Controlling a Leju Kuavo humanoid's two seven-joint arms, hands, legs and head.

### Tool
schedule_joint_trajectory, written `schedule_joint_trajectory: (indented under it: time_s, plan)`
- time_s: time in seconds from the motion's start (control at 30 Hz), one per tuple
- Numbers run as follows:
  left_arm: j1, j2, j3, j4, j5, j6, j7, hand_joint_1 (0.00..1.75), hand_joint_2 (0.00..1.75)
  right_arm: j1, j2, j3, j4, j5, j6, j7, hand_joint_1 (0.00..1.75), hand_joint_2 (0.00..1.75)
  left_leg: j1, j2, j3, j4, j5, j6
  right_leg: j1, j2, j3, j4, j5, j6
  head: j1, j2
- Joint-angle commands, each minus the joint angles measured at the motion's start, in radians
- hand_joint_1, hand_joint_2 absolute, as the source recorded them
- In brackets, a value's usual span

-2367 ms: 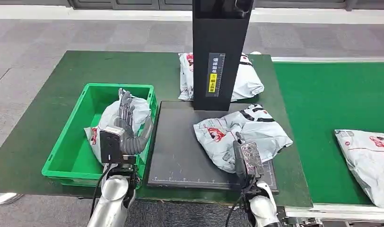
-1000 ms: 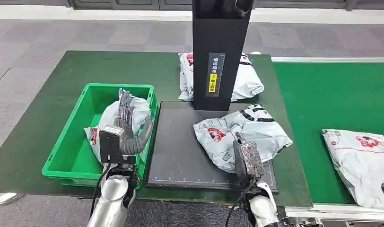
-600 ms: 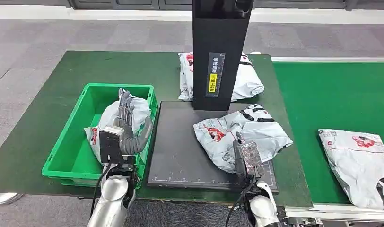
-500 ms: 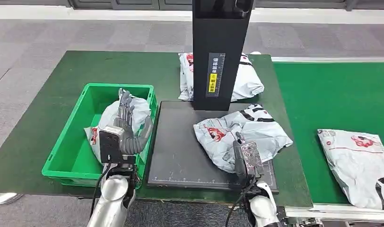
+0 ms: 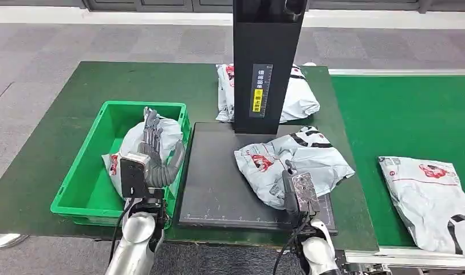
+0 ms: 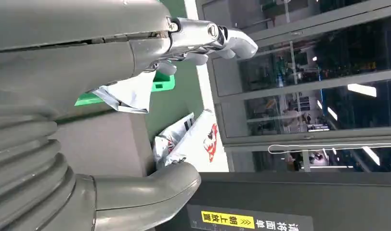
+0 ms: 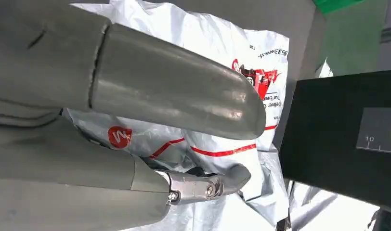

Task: Moved the parcel from conveyor to table for the left to box.

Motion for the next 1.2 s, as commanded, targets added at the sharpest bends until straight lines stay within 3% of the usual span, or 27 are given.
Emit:
schedule_joint_trajectory:
  time_s: [0.03,0.63,0.67,0.7,0.73,0.8,1.2]
  plan:
    - [-0.015,0.031,-0.005,0.03,0.0,0.0,0.005,0.0,1.75,-0.035,-0.011,0.026,0.084,-0.004,-0.002,0.005,0.0,0.0,0.0,0.002,0.002,-0.002,0.0,0.0,0.0,0.001,0.002,-0.002,0.001,0.0,0.0,0.0]
    - [-0.015,0.031,-0.005,0.03,0.0,0.0,0.005,0.0,1.75,-0.035,-0.011,0.026,0.084,-0.004,-0.002,0.005,0.0,0.0,0.0,0.002,0.002,-0.001,0.0,0.0,0.0,0.001,0.002,-0.002,0.0,0.0,0.0,0.0]
    - [-0.004,0.024,0.017,0.026,-0.051,0.088,0.038,0.0,1.75,-0.024,-0.032,0.079,0.0,-0.038,0.06,-0.12,0.0,0.0,0.0,0.002,0.004,-0.003,0.0,0.0,0.001,0.001,0.004,-0.003,0.001,-0.001,0.0,0.0]
    - [0.023,0.038,0.016,-0.01,-0.051,0.087,0.041,0.0,1.75,0.013,-0.038,0.114,-0.119,-0.037,0.054,-0.169,0.0,0.0,0.0,0.001,0.002,-0.001,0.0,0.0,0.0,0.001,0.002,-0.002,0.001,0.0,0.0,0.0]
    - [0.039,0.05,0.02,-0.034,-0.048,0.078,0.048,0.0,1.75,0.042,-0.047,0.151,-0.244,-0.04,0.043,-0.07,0.0,0.0,0.0,0.003,0.003,-0.002,0.0,0.0,0.0,0.002,0.003,-0.002,0.001,0.0,0.0,0.0]
    - [0.044,0.049,0.025,-0.039,-0.048,0.07,0.051,0.0,1.75,0.05,-0.054,0.168,-0.284,-0.045,0.033,-0.035,0.0,0.0,0.0,0.004,0.002,-0.001,-0.001,0.0,0.0,0.003,0.001,-0.001,0.0,-0.001,0.0,0.0]
    - [0.026,0.04,0.03,-0.011,-0.052,0.06,0.051,0.0,1.75,0.034,-0.069,0.174,-0.23,-0.069,0.013,-0.057,0.0,0.0,0.0,0.002,0.002,-0.001,0.0,0.001,0.0,0.001,0.002,-0.002,0.001,0.0,0.0,0.0]
